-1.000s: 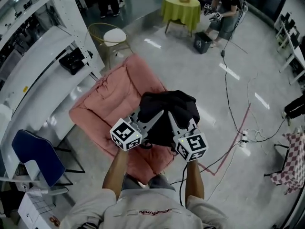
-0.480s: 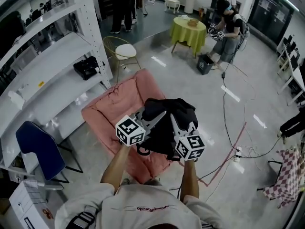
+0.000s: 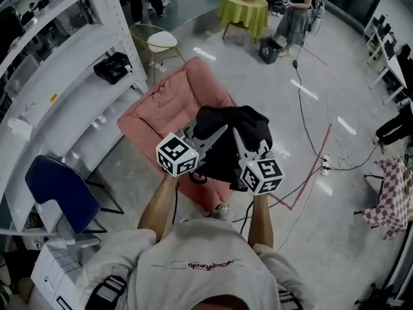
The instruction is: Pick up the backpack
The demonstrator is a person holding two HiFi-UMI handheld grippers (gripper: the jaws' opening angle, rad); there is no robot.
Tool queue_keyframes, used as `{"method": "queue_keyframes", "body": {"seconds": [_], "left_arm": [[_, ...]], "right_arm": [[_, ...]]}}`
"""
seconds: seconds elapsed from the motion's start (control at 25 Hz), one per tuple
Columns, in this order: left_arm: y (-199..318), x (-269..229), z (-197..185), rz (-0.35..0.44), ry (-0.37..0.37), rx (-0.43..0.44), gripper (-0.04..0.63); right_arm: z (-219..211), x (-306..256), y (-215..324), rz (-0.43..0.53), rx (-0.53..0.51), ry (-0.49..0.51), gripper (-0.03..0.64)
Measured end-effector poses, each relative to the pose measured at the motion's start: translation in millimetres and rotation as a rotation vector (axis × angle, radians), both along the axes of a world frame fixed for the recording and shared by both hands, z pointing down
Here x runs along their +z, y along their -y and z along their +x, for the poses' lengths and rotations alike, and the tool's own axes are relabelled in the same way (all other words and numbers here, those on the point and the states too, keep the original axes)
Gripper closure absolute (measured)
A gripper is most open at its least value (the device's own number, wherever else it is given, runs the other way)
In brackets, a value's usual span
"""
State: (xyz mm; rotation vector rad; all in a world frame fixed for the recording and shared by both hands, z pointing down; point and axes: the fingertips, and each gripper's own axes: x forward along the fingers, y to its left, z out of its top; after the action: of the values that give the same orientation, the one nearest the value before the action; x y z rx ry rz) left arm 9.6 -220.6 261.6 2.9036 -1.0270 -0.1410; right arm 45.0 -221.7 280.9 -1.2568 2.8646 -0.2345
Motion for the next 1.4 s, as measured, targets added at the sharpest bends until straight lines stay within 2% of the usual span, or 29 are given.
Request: {"method": "queue_keyframes", "body": {"seconds": [0.4, 0.76, 0.92, 1.4], "left_arm": [[-83.6, 16.2, -38.0, -0.020, 0.011, 0.031, 0.543], [-136.7, 75.7, -69.0, -0.137, 0.022, 0.023, 0.543], [-145.4, 79.2, -72.6, -0.142, 0.004, 0.026, 0.543], [-161.5, 79.8, -73.6, -0.127, 0.009, 0.021, 0.543]], "right_arm": [[-38.6, 21.3, -88.4, -0.046, 0.026, 0.003, 0.568], [-71.9, 81.4, -148.3, -0.162, 0.011, -0.006, 0.568], [-74.1, 84.5, -154.6, -0.165, 0.012, -0.004, 0.568], [-75.4, 87.0, -170.5, -0.153, 0.031, -0.030, 0.568]]}}
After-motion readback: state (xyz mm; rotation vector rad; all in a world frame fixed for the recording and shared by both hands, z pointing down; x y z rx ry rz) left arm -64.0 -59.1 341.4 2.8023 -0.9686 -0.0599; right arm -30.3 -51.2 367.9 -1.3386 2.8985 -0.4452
